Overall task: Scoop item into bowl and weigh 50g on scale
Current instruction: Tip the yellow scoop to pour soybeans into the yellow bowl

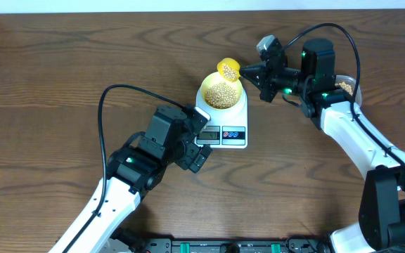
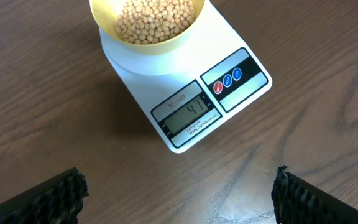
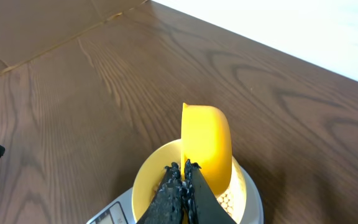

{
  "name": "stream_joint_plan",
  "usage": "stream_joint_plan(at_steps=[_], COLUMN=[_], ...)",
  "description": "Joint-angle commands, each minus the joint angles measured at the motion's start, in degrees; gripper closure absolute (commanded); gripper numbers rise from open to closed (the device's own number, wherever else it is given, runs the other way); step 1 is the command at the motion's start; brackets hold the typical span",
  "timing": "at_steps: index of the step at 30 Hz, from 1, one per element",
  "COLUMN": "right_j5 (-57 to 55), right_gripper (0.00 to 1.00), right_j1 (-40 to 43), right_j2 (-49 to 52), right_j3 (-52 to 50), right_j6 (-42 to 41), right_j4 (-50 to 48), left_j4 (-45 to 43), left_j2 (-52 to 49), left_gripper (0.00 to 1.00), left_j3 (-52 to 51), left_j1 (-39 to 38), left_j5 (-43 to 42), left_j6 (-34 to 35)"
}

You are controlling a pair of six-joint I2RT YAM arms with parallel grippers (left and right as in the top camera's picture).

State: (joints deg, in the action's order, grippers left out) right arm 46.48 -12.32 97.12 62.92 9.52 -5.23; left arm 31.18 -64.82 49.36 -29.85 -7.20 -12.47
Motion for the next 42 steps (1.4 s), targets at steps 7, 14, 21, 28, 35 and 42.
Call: stream_joint_plan(at_steps=[7, 14, 21, 28, 35, 42], right_j5=[0.39, 0.39, 0.39, 0.39, 0.61, 0.61], right_gripper=[0.99, 0.99, 0.99, 0.99, 0.99, 0.99], right_j1=[-0.44, -0.44, -0.44, -0.44, -0.44, -0.42], right_j2=[0.28, 0.28, 0.28, 0.28, 0.28, 0.28], right_j3=[-0.13, -0.13, -0.13, -0.13, -0.13, -0.13], right_j6=[1.53, 1.51, 1.49, -2.99, -18.38, -28.98], right_j4=[-0.33, -0.33, -0.31, -0.26, -0.13, -0.37], left_j4=[-0.02, -0.02, -0.02, -0.02, -0.02, -0.02], left_j2=[0.42, 0.42, 0.42, 0.42, 0.42, 0.42], left_gripper=[0.02, 0.02, 0.02, 0.02, 0.02, 0.02], left_j3=[0.04, 0.04, 0.04, 0.04, 0.04, 0.04], left_j1=[-0.07, -0.07, -0.07, -0.07, -0.07, -0.07], left_j5=[-0.24, -0.24, -0.24, -0.24, -0.24, -0.24], left_j6=[-0.37, -0.35, -0.37, -0.37, -0.37, -0.37])
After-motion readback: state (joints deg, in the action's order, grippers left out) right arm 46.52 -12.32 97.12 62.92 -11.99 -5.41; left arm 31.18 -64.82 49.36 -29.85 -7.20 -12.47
